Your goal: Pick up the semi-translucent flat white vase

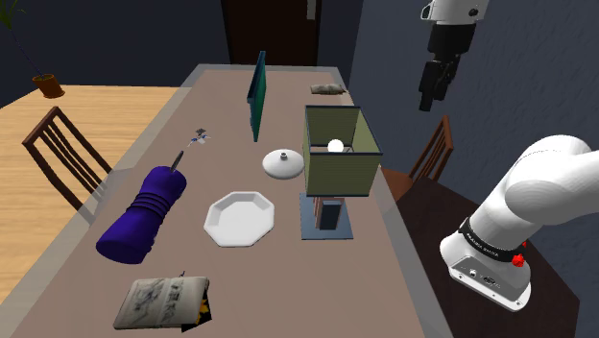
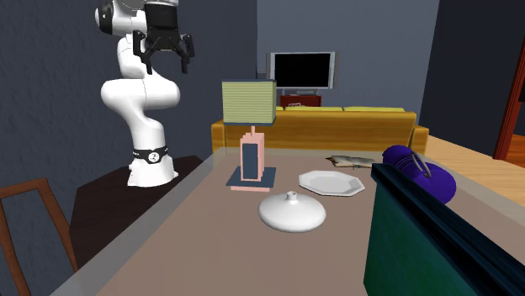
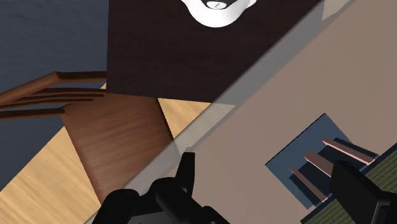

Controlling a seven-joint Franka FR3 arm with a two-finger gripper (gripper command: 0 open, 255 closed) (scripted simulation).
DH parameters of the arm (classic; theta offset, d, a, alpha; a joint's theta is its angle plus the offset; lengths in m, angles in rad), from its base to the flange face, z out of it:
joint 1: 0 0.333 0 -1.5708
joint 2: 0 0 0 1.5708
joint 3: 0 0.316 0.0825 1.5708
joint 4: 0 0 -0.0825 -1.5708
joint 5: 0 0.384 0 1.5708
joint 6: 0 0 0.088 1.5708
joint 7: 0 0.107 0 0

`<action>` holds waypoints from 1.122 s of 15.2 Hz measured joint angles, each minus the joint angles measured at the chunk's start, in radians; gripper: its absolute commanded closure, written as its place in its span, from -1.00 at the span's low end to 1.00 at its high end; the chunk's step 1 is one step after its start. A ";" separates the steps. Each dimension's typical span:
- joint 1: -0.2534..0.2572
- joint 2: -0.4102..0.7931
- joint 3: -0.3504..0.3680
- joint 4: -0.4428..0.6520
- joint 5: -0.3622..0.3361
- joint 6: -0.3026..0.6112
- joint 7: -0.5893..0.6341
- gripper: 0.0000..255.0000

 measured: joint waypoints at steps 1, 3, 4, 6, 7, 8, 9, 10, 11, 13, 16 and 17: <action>0.000 0.000 0.000 0.000 0.000 0.000 0.000 -1.00; 0.003 0.029 0.016 -0.007 0.008 0.040 0.013 -1.00; 0.004 0.055 0.027 -0.004 0.014 0.066 0.023 -1.00; 0.007 0.117 0.052 -0.007 0.024 0.139 0.043 -1.00; 0.008 0.144 0.063 -0.003 0.028 0.167 0.052 -1.00; 0.008 0.187 0.075 0.010 0.031 0.200 0.064 -1.00; 0.010 0.214 0.089 0.007 0.035 0.234 0.077 -1.00; 0.010 0.244 0.099 0.015 0.036 0.261 0.086 -1.00; 0.012 0.277 0.113 0.019 0.039 0.293 0.099 -1.00; 0.010 0.316 0.128 0.059 0.039 0.346 0.120 -1.00; 0.007 0.391 0.171 0.131 0.034 0.450 0.170 -1.00; 0.005 0.440 0.184 0.140 0.028 0.496 0.182 -1.00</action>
